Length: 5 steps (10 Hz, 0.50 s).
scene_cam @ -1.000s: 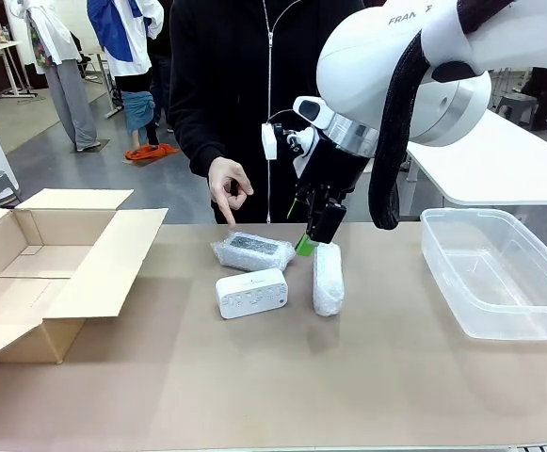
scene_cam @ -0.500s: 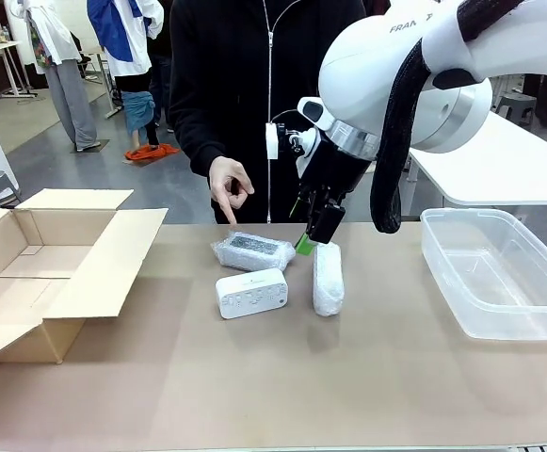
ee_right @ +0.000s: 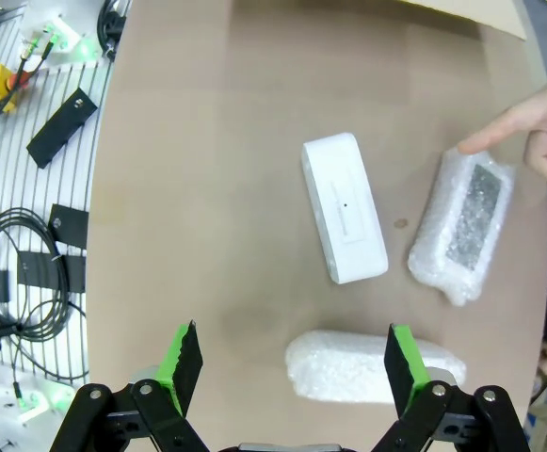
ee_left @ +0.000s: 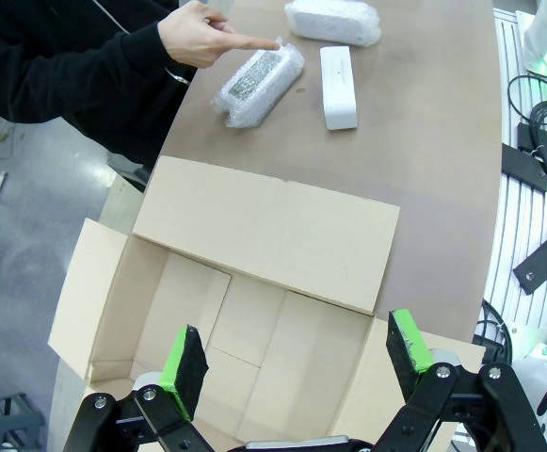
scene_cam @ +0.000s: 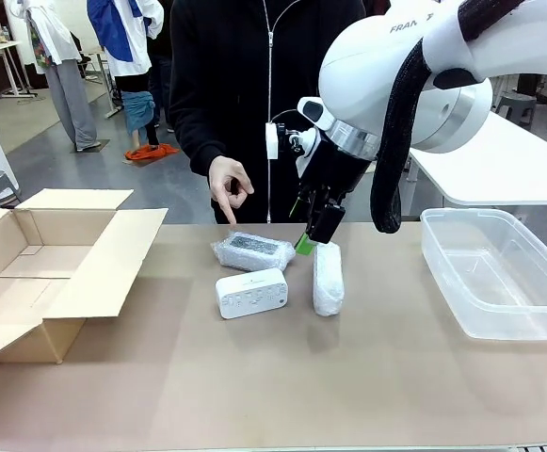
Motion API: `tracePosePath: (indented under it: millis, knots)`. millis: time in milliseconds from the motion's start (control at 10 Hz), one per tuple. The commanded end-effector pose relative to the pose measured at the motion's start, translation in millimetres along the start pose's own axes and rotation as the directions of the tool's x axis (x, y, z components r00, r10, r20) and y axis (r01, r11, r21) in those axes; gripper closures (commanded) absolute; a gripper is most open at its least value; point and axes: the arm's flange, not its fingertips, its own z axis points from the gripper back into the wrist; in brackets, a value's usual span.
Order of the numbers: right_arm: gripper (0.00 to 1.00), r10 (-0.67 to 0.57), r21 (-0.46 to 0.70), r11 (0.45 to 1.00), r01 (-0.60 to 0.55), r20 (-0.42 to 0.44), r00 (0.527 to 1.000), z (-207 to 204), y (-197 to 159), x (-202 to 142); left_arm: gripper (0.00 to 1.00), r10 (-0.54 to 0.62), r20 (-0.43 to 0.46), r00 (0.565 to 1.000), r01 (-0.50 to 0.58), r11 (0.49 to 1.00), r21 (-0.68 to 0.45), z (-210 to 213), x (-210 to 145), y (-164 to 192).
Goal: Separate and place wrapped and unwrapped clocks.
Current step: Pick up the Digital clock indicated by the person.
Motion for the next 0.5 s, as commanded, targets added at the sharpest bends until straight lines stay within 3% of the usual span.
tracePosePath:
  millis: [0,400]
  knots:
    - [0.00,-0.001,0.000,1.000,0.001,-0.002,1.000,0.0,-0.3,-0.1,0.00,-0.017,0.015,1.000,0.018,1.000,-0.014,-0.1,-2.1,1.1]
    - [0.00,-0.001,0.000,1.000,0.001,-0.002,1.000,0.0,-0.3,-0.1,0.00,-0.017,0.015,1.000,0.018,1.000,-0.014,-0.1,-2.1,1.1]
